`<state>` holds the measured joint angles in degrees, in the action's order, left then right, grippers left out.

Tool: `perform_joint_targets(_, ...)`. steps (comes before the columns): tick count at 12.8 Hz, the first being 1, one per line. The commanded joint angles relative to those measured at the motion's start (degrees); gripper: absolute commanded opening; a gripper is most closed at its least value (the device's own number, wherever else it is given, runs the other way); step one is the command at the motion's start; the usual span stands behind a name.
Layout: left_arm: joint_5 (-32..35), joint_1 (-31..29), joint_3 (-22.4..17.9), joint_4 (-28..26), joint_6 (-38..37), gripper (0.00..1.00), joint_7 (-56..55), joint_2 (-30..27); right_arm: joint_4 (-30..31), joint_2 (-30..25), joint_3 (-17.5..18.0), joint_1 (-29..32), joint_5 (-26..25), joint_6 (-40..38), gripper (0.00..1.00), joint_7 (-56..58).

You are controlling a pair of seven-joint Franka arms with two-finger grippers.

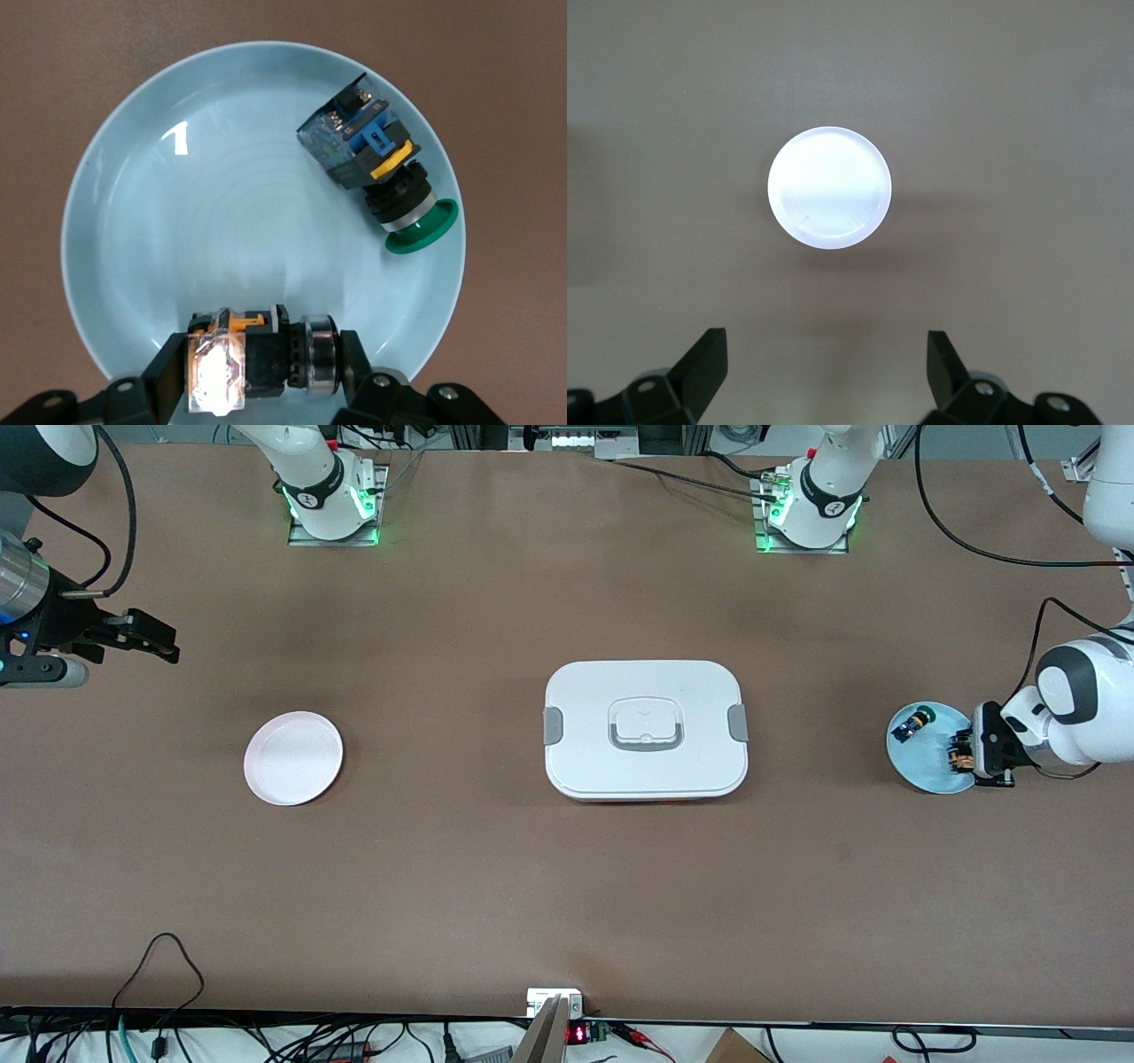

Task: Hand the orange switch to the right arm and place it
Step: 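Lift the switch with the left gripper while the right gripper approaches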

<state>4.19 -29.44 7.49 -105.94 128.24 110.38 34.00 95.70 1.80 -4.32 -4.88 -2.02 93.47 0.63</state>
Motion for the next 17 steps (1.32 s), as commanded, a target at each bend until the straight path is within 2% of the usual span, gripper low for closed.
perform_joint_targets(1, -5.1, -0.7, 1.7, 3.4, -6.0, 0.04, 2.0, -1.6, -0.9, 0.7, 0.0, -0.4, -0.3, -0.8, 1.0, 0.2)
perform_joint_targets(2, -9.2, -0.6, 1.8, 6.0, -9.4, 0.0, 2.0, -1.8, -0.9, 0.7, 0.0, -0.4, -0.3, -0.8, 1.0, 0.2)
perform_joint_targets(4, -13.4, -0.5, 3.0, 9.1, -14.1, 0.0, 2.0, -2.5, -0.9, 0.7, 0.0, -0.4, -0.2, -0.7, 1.0, 0.1)
perform_joint_targets(6, -22.5, 1.0, 3.1, 11.6, -20.5, 0.0, 2.0, -4.0, -0.9, 0.8, -0.1, -0.4, -0.2, -0.6, 1.0, 0.0)
perform_joint_targets(10, -43.6, 6.3, 3.1, 11.2, -25.8, 0.0, 1.9, -6.5, -0.9, 2.2, -0.1, -0.5, -0.3, -0.2, 1.0, 0.4)
perform_joint_targets(13, -59.3, 12.5, 3.8, 9.7, -35.1, 0.0, -1.5, -7.8, -0.8, 3.6, 0.0, -0.7, 0.7, -0.7, 1.0, 0.3)
perform_joint_targets(14, -62.5, 15.1, 3.8, 9.8, -35.9, 0.0, -5.9, -8.8, -0.9, 4.3, 0.0, -1.0, 2.3, -0.7, 1.0, 0.4)
perform_joint_targets(15, -65.6, 17.9, 3.8, 9.8, -36.0, 0.0, -9.0, -9.8, -0.8, 4.4, 0.0, -1.9, 6.1, -0.7, 1.0, 0.4)
perform_joint_targets(17, -75.2, 24.3, 3.8, 9.7, -35.7, 0.0, -16.0, -11.2, -0.5, 5.8, 0.0, -2.4, 16.2, -0.8, 1.0, 0.4)
